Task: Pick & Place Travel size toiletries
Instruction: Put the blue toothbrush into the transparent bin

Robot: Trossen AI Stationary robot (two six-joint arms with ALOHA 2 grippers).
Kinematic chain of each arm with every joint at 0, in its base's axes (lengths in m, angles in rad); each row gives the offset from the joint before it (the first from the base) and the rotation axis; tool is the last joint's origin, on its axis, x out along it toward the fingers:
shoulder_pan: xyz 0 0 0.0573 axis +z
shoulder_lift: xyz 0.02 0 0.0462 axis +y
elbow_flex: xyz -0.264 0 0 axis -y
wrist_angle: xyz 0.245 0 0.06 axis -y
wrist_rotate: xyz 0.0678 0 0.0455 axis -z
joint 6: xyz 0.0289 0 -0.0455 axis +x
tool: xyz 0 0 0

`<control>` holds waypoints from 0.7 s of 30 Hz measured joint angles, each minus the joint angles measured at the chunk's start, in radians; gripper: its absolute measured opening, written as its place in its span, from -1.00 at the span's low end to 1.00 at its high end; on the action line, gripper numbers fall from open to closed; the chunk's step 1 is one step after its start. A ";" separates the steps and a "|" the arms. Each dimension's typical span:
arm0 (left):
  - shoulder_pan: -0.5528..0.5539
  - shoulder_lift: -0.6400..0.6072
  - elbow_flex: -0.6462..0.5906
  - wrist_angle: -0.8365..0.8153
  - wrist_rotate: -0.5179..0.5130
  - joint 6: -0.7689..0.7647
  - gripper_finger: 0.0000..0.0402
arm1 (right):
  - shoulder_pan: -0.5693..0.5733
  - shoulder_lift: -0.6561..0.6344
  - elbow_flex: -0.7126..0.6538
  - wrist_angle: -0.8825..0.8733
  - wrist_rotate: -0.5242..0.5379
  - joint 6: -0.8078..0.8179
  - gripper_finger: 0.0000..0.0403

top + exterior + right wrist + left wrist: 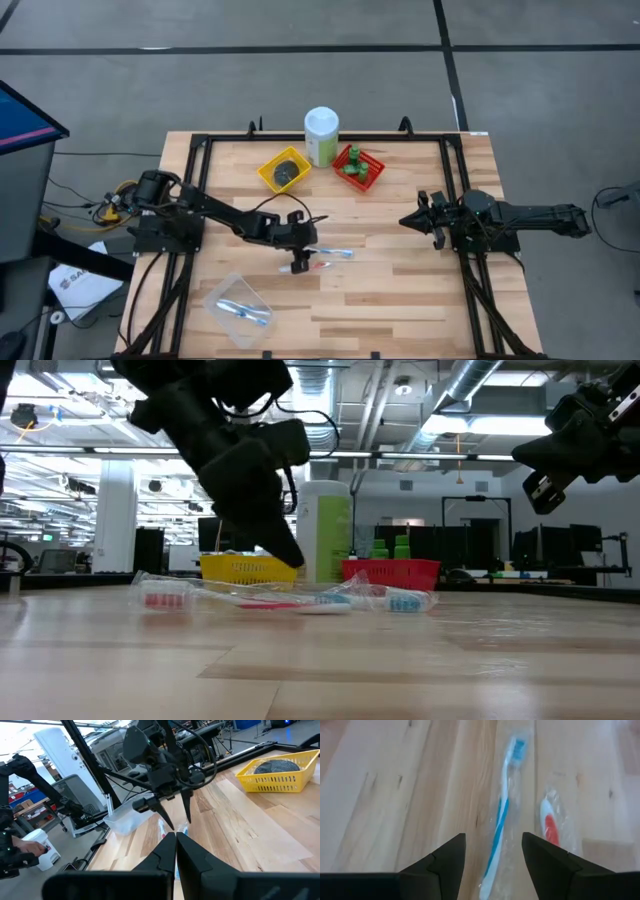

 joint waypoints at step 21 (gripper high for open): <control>0.017 0.106 0.000 0.052 0.041 0.018 -0.58 | 0.000 0.001 0.000 -0.001 0.000 0.000 -0.97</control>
